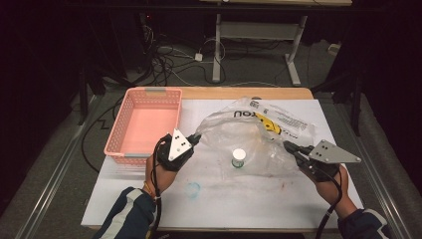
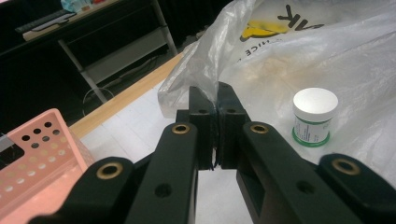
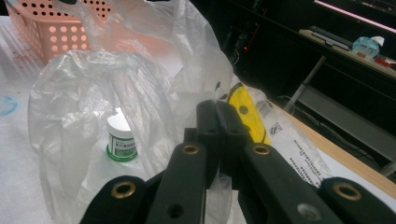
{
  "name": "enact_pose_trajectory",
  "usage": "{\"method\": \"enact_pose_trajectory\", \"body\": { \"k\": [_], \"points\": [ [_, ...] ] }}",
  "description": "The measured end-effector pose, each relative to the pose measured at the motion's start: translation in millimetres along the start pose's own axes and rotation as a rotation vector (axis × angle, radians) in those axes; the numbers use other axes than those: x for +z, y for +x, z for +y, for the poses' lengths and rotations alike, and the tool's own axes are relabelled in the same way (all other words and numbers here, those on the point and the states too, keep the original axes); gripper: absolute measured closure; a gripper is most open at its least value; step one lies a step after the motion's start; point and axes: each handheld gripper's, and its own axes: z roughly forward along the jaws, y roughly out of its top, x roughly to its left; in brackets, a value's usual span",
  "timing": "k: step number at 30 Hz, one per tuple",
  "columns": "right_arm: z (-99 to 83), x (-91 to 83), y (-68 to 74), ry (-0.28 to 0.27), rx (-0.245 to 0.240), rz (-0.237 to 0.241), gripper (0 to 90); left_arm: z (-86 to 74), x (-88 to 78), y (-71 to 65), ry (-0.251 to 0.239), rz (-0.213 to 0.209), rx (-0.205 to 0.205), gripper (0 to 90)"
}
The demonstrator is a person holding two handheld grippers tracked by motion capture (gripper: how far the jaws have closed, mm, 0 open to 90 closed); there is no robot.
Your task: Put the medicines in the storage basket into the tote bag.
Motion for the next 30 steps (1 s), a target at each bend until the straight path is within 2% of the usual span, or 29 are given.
{"method": "enact_pose_trajectory", "body": {
  "k": [4,16,23,30],
  "points": [
    [1.3,-0.2,-1.3,-0.005,0.002,-0.002,90.0,0.6,0.5,0.8,-0.003,-0.003,-0.007,85.0],
    [5.8,-3.7,-5.9,-0.035,0.010,-0.022,90.0,6.0,-1.5,0.2,-0.015,0.008,0.007,85.0],
    [18.1,-6.9,-10.3,-0.076,0.008,-0.041,90.0,15.9,-8.8,1.9,-0.053,0.019,-0.001,85.0],
    [29.9,-4.3,-12.5,-0.116,0.012,-0.054,90.0,29.8,-12.4,7.5,-0.119,0.032,-0.030,85.0]
  ]
}}
